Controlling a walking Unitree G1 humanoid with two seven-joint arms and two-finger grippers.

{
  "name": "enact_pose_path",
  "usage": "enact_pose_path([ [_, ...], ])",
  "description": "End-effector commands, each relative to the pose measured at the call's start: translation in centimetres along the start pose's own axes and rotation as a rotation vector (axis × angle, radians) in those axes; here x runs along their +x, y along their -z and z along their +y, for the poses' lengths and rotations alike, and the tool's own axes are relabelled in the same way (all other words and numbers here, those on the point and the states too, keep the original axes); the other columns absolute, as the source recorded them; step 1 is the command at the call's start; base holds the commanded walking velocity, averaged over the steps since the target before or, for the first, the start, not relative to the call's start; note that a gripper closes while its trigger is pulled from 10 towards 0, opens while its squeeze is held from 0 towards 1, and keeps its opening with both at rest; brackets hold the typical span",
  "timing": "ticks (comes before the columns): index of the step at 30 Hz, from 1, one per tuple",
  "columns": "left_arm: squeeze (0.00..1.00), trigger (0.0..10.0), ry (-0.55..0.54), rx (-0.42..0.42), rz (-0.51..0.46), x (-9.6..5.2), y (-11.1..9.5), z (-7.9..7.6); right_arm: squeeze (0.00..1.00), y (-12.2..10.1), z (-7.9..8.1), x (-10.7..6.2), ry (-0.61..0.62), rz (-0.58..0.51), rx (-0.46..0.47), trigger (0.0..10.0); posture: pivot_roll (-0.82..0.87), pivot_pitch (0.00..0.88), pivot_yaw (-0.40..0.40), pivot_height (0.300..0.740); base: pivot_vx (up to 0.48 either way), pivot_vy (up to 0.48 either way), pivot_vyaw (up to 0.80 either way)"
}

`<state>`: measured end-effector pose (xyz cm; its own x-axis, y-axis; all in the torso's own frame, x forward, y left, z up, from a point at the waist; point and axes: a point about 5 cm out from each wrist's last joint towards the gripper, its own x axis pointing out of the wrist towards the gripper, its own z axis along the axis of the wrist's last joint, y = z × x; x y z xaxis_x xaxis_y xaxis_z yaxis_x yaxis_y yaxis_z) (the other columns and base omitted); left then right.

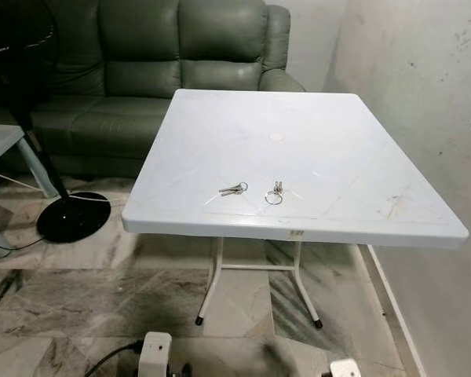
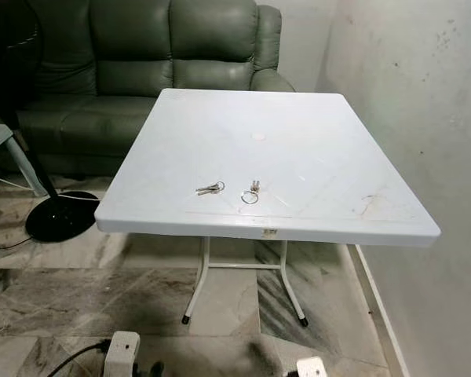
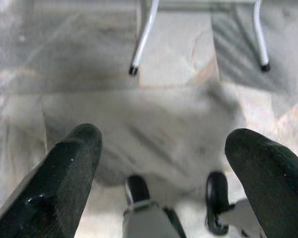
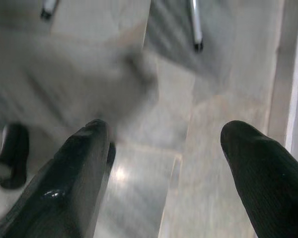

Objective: Hang keys on a hook

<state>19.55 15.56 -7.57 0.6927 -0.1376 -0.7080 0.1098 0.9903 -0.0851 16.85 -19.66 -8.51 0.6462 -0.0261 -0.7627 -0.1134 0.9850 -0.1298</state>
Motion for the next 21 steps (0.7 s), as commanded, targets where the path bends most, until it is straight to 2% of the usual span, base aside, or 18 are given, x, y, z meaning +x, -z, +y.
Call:
enact_pose_path([
  [1, 0.0, 10.0, 0.007, -0.016, -0.051, 0.1, -0.9, 0.2, 0.0, -0.9, -0.1, 0.1, 0.0, -0.051, 0.014, 10.0, 0.01, 0.0, -0.029, 0.74, 0.0, 0.0, 0.0],
  [3, 0.0, 10.0, 0.009, -0.026, -0.074, 0.1, -1.3, 0.2, 0.0, -1.3, 0.0, 0.2, -0.004, -0.075, 0.011, 10.0, 0.01, 0.0, -0.032, 0.74, 0.0, 0.0, 0.0],
  [8, 0.0, 10.0, 0.034, -0.045, -0.29, 0.5, -5.4, 0.3, 0.0, -5.7, -0.3, 0.6, -0.01, -0.294, 0.05, 10.0, 0.01, 0.0, -0.041, 0.74, 0.0, 0.0, 0.0],
  [10, 0.0, 10.0, 0.048, -0.058, -0.387, 0.5, -7.4, 0.2, 0.0, -7.7, -0.7, 0.5, -0.007, -0.391, 0.065, 10.0, 0.01, 0.0, -0.041, 0.74, 0.0, 0.0, 0.0],
  [11, 0.0, 10.0, 0.062, -0.073, -0.467, 0.4, -9.0, 0.2, 0.0, -9.2, -1.0, 0.4, -0.003, -0.462, 0.084, 10.0, 0.01, 0.0, -0.042, 0.74, 0.0, 0.0, 0.0],
  [14, 0.0, 10.0, 0.07, -0.115, -0.574, 0.2, -11.7, 0.2, 0.0, -11.6, -1.9, 0.1, 0.016, -0.568, 0.127, 10.0, 0.01, 0.0, -0.045, 0.74, 0.0, 0.0, 0.0],
  [16, 0.0, 10.0, 0.091, -0.125, -0.676, -0.1, -14.3, 0.1, 0.0, -14.0, -2.4, -0.4, 0.027, -0.675, 0.135, 10.0, 0.01, 0.0, -0.045, 0.74, 0.0, 0.0, 0.0],
  [17, 0.0, 10.0, 0.091, -0.125, -0.676, -0.1, -14.3, 0.1, 0.0, -14.0, -2.4, -0.4, 0.027, -0.675, 0.135, 10.0, 0.01, 0.0, -0.045, 0.74, 0.0, 0.0, 0.0],
  [18, 0.0, 10.0, 0.101, -0.119, -0.715, -0.3, -15.3, 0.1, 0.0, -15.1, -2.7, -0.6, 0.028, -0.719, 0.137, 10.0, 0.01, 0.0, -0.044, 0.74, 0.0, 0.0, 0.0],
  [19, 0.0, 10.0, 0.118, -0.104, -0.795, -0.9, -17.3, -0.1, 0.0, -17.0, -3.1, -1.3, 0.024, -0.806, 0.145, 10.0, 0.01, 0.0, -0.043, 0.74, 0.0, 0.0, 0.0],
  [21, 0.0, 10.0, 0.128, -0.104, -0.827, -1.2, -18.1, -0.1, 0.0, -17.7, -3.2, -1.7, 0.02, -0.845, 0.144, 10.0, 0.0, 0.0, -0.041, 0.74, 0.0, 0.0, 0.0],
])
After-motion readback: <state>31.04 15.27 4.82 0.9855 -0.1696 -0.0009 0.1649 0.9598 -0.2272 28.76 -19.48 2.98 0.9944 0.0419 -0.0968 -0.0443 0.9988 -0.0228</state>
